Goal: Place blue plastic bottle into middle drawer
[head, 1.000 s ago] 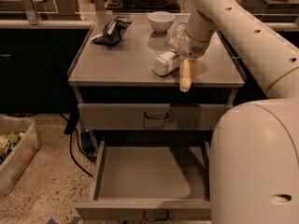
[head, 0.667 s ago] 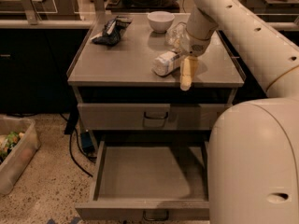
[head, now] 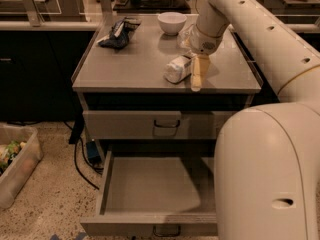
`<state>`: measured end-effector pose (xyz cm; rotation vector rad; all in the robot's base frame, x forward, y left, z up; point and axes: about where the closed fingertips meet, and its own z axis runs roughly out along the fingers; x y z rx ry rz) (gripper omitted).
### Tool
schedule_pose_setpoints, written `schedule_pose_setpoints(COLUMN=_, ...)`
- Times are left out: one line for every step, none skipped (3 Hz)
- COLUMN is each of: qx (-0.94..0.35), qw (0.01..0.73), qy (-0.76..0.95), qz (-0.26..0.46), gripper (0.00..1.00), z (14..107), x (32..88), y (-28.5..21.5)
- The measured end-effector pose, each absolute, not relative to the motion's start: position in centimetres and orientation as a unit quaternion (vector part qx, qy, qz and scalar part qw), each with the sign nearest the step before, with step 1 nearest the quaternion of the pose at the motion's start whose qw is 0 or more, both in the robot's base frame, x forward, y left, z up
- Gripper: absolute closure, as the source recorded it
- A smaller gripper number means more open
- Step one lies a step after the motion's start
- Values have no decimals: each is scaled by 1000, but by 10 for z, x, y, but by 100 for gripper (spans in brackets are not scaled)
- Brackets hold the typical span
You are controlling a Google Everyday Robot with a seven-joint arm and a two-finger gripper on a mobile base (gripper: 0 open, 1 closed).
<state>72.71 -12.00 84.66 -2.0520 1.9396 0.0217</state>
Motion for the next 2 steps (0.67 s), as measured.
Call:
schedule_pose_setpoints(qx=-718, qw=158, qy=678, qz=8, gripper=0, z=846, x=727, y=-120)
schedule_pose_setpoints(qx=-724, qw=136, qy=675, qz=28, gripper=0, z=828, x=737, y=-109)
